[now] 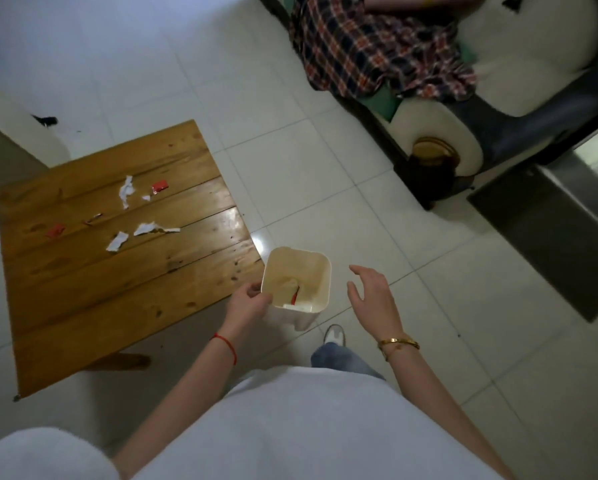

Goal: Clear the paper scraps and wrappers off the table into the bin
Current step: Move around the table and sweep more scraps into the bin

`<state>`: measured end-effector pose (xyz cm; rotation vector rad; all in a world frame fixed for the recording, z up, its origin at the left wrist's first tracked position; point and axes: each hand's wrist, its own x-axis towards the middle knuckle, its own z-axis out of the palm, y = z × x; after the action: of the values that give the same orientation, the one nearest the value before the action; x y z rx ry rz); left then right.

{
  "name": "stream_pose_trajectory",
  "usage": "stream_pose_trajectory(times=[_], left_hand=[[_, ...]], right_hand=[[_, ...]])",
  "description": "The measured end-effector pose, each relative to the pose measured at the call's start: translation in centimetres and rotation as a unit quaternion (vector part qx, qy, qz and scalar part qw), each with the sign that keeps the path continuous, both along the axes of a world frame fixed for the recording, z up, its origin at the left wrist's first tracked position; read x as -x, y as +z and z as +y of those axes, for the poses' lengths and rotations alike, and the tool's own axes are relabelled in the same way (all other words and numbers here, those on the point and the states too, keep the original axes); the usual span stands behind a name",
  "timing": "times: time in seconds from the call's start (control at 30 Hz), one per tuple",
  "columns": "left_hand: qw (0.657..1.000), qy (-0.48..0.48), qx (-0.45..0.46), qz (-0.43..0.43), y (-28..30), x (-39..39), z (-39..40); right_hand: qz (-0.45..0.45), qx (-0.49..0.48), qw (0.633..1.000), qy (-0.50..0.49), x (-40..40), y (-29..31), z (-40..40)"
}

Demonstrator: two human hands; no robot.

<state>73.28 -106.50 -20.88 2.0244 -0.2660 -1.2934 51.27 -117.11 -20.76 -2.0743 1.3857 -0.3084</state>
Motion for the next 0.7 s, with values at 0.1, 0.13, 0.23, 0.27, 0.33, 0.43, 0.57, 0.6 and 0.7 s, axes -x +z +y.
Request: stream_pose_trajectory(times=[0.1, 0.13, 0.23, 0.27, 0.33, 0.43, 0.57, 0.6, 0.7], left_hand=[[1.000, 0.021, 0.011, 0.020, 0.1, 2.1, -4.8], [0.999, 0.031, 0.014, 0.024, 0.2, 2.7, -6.4], [0.998, 0.048, 0.024, 0.029, 0.8, 3.7, -10.4], [0.998, 0.051, 0.025, 0.030, 1.0, 3.8, -11.6], [0.997, 0.064, 0.029, 0.038, 1.4, 3.8, -13.9], [0.994, 0.093, 0.032, 0.051, 1.5, 3.0, -17.3], [0.989, 0.138, 0.030, 0.052, 0.8, 0.9, -21.9], [0.988, 0.144, 0.030, 0.053, 0.6, 0.2, -23.0], [0.984, 0.167, 0.027, 0.056, 0.0, -2.3, -26.5]], right_hand=[[0.008, 0.014, 1.000, 0.008, 2.7, 0.9, -5.1], [0.010, 0.018, 1.000, 0.011, 3.4, 1.2, -6.7], [0.005, 0.027, 0.999, 0.017, 4.6, 1.9, -11.0], [0.002, 0.031, 0.999, 0.019, 4.7, 2.0, -12.4], [-0.002, 0.033, 0.999, 0.024, 4.5, 2.2, -15.0], [-0.004, 0.029, 0.999, 0.043, 3.2, 2.1, -18.9], [-0.003, 0.030, 0.997, 0.076, 0.1, 1.5, -24.5], [-0.003, 0.030, 0.996, 0.083, -0.9, 1.4, -26.0], [-0.003, 0.029, 0.993, 0.117, -4.2, 0.9, -30.8]])
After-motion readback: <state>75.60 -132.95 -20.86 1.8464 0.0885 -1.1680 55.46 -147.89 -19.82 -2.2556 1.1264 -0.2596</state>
